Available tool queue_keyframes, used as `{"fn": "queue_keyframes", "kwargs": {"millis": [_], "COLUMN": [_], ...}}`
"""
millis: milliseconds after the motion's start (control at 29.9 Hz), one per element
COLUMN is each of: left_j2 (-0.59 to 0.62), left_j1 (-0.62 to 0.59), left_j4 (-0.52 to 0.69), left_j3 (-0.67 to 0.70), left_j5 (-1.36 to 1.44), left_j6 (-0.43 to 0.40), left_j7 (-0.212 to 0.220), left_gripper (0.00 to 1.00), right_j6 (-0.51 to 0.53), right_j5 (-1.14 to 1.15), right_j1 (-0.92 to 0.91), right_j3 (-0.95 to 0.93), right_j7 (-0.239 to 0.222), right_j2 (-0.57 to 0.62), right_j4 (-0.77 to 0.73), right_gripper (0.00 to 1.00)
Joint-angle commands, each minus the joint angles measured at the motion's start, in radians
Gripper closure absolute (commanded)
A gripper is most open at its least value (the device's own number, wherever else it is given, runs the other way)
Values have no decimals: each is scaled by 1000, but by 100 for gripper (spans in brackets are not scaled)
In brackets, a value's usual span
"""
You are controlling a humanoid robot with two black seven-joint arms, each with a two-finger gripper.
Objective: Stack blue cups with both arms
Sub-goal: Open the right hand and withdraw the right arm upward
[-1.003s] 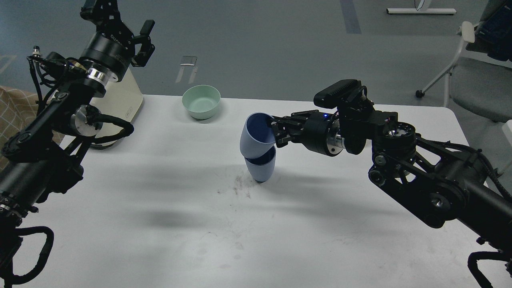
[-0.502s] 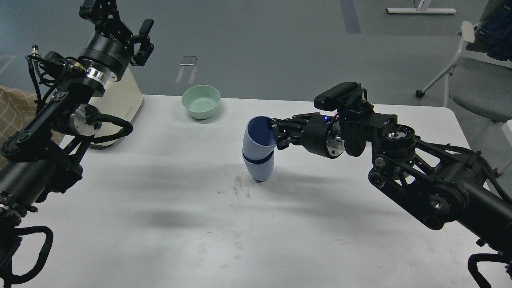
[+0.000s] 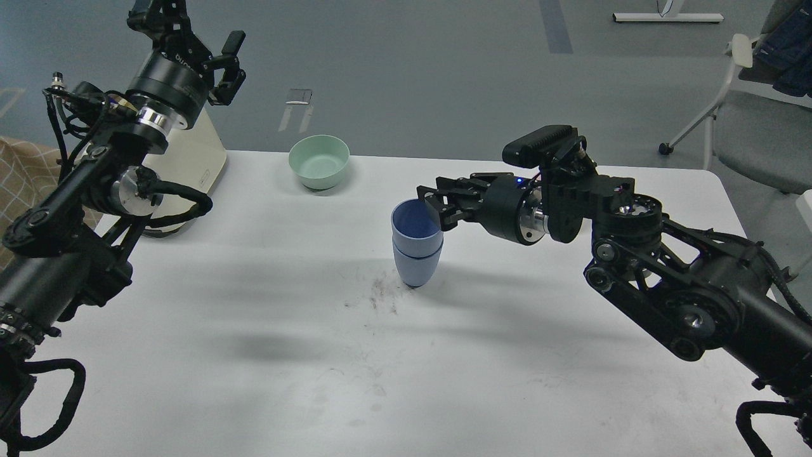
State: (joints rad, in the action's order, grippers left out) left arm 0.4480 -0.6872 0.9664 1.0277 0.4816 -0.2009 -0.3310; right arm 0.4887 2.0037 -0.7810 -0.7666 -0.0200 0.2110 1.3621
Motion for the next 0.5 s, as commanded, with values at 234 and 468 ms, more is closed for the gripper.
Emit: {"fn": "queue_keyframes", "kwargs": {"millis": [234,468], "left_j2": [8,6], "left_j1": [2,6], "left_j4": [0,-2], "left_j3": [2,6], "left_j5": [-6,-9], "left_j6": [-3,-20], "left_j7": [-2,-8], "left_gripper": [2,2], "right_j6": [0,0], "right_j5": [-155,-532], "right_j1": [-57,-54], "right_j3": [-609,-726], "right_j7": [2,5], "right_j2": [-142,-73], "right_j4": [-150,-276], "right_gripper": [0,0]}}
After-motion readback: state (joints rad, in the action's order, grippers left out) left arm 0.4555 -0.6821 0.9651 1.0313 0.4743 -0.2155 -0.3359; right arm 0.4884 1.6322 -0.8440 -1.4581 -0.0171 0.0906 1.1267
